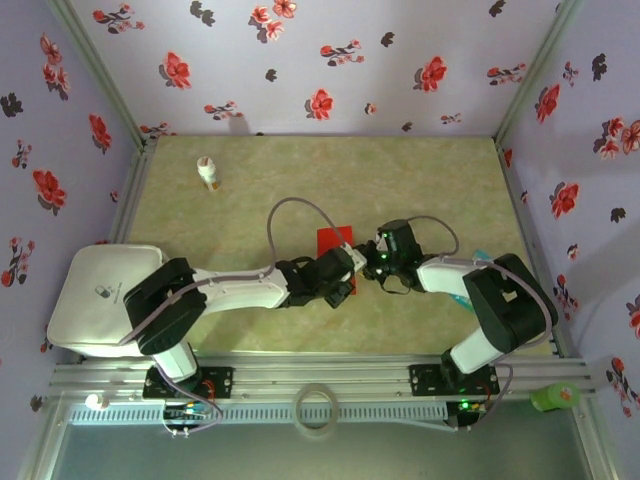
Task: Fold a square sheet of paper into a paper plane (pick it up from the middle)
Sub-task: Fold the triangle a second time at the center of the table.
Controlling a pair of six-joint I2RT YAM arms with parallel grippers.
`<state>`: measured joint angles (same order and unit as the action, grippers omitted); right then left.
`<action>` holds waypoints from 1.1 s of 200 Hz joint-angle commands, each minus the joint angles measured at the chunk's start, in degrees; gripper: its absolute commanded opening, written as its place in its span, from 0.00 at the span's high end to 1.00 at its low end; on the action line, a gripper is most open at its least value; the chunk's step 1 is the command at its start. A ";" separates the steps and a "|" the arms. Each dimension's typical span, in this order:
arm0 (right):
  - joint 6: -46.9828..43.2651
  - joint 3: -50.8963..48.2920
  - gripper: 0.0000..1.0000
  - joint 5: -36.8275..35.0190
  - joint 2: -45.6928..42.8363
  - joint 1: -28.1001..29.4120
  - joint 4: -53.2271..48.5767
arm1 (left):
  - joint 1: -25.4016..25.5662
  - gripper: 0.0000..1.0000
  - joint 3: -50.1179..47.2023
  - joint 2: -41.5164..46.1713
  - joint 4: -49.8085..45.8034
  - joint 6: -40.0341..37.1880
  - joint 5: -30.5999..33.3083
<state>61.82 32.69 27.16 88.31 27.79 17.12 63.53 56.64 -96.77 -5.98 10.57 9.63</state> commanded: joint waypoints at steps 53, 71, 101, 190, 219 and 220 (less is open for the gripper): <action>-0.49 -2.71 0.60 -9.19 -8.50 -1.03 -8.83 | -9.15 1.00 -4.37 3.69 6.90 7.57 -22.28; -0.41 -3.51 0.60 -9.90 -10.62 -1.07 -9.63 | -11.18 1.00 -4.91 3.71 7.90 8.45 -25.69; -0.14 -5.02 0.68 -8.56 -12.35 -0.94 -9.44 | -13.48 1.00 -5.31 3.87 8.96 9.71 -28.86; -2.41 -1.11 1.00 -11.03 -6.88 7.59 -14.89 | -15.35 1.00 -4.98 3.23 8.11 10.53 -29.49; -2.32 0.39 1.00 -9.92 -3.72 8.07 -12.93 | -15.41 1.00 -4.67 2.93 8.00 10.59 -29.48; -2.32 0.51 1.00 -9.93 -3.65 8.07 -13.01 | -15.43 1.00 -4.69 2.92 8.00 10.60 -29.44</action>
<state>60.60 30.81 18.15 82.41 35.42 4.62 48.62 51.68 -94.41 1.74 20.69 -18.74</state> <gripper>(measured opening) 0.047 0.052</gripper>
